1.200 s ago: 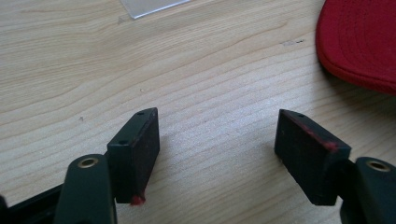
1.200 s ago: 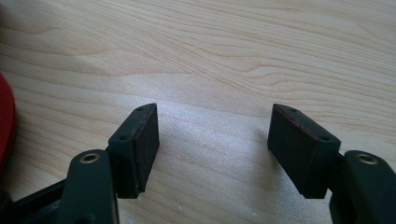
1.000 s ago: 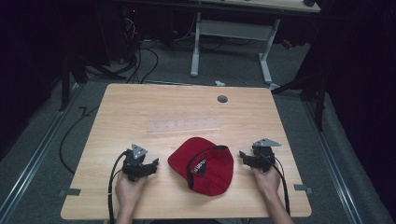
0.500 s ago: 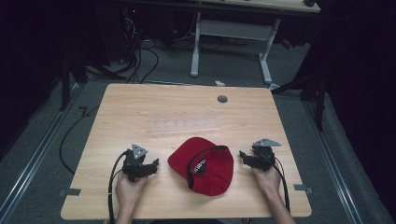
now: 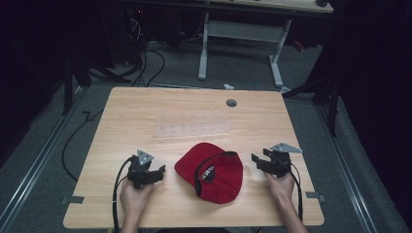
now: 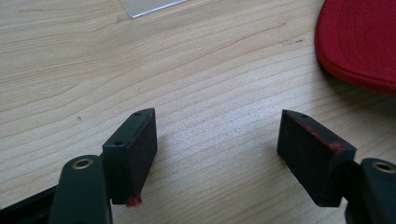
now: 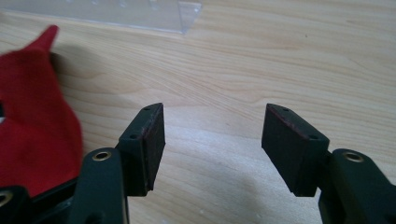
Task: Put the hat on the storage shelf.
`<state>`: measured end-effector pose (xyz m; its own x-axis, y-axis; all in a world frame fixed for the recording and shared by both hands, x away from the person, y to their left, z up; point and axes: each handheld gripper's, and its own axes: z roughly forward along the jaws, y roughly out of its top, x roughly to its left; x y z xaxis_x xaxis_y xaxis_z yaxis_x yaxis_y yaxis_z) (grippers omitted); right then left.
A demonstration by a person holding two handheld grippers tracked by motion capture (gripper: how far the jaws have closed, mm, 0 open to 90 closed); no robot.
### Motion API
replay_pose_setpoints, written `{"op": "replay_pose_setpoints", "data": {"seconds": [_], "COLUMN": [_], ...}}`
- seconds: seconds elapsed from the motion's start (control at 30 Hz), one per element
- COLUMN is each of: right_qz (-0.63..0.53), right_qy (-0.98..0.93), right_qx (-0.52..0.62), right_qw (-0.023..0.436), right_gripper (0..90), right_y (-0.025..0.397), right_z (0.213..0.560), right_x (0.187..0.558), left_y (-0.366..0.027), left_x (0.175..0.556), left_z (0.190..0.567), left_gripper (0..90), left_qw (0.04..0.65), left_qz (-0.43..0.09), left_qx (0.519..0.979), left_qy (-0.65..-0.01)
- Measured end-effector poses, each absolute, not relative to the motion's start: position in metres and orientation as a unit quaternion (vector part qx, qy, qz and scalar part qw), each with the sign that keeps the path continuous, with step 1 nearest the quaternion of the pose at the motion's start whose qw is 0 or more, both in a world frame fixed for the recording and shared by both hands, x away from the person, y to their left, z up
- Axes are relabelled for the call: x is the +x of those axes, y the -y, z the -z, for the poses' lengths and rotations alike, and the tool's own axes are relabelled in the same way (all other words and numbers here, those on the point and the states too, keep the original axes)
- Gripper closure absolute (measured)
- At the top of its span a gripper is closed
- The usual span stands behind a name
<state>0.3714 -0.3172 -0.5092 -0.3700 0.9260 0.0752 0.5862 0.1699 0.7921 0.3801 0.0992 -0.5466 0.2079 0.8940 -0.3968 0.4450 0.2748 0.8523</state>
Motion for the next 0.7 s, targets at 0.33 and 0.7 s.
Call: {"op": "replay_pose_setpoints", "data": {"seconds": [0.33, 0.7], "right_qz": [-0.426, -0.454], "right_qy": [-0.736, -0.763], "right_qx": [0.482, 0.422], "right_qw": [0.210, 0.182], "right_gripper": [36.9, 30.3], "right_y": [0.317, 0.280], "right_z": [0.490, 0.477], "right_x": [0.350, 0.339], "left_y": [-0.099, -0.099], "left_x": [0.380, 0.380], "left_z": [0.547, 0.547], "left_gripper": [28.4, 28.3], "left_qw": [0.534, 0.534], "left_qz": [-0.211, -0.212], "left_qx": [0.564, 0.563], "left_qy": [-0.593, -0.594]}}
